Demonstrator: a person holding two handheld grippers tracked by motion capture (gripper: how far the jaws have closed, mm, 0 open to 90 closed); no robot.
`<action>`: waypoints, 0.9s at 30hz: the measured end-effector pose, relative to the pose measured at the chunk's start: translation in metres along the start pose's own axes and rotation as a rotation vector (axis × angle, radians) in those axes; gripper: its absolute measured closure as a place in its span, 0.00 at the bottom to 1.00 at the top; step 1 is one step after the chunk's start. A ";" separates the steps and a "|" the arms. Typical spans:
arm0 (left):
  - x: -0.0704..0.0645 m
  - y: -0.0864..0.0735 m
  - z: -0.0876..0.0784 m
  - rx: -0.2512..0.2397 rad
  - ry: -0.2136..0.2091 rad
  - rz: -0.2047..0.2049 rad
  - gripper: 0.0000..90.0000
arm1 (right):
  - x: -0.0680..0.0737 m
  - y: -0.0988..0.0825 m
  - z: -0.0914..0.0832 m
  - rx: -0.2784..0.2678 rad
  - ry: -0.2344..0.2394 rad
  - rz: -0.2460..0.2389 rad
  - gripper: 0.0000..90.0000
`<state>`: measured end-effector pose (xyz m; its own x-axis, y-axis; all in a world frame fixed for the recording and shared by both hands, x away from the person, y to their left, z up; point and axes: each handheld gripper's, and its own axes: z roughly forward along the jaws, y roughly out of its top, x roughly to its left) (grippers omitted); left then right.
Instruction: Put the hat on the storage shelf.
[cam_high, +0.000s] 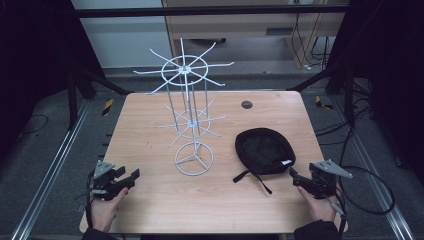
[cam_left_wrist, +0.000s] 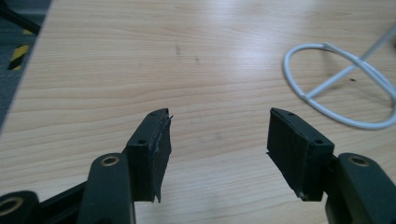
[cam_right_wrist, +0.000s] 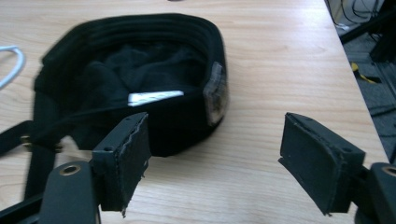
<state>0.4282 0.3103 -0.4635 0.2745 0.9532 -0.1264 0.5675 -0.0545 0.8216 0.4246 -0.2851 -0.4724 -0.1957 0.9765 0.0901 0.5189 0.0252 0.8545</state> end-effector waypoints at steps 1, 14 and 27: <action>-0.003 0.000 0.000 0.000 -0.002 0.011 0.44 | 0.002 0.001 -0.001 -0.008 0.005 -0.002 0.28; -0.043 0.005 0.000 -0.013 -0.095 0.064 0.43 | 0.017 0.009 -0.006 -0.038 0.075 -0.055 0.36; -0.109 0.024 0.015 -0.015 -0.182 0.174 0.43 | 0.021 0.024 -0.020 -0.097 0.097 -0.059 0.41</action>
<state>0.4242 0.2010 -0.4382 0.5031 0.8606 -0.0794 0.4881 -0.2071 0.8479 0.4162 -0.2686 -0.4393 -0.3058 0.9484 0.0835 0.4225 0.0566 0.9046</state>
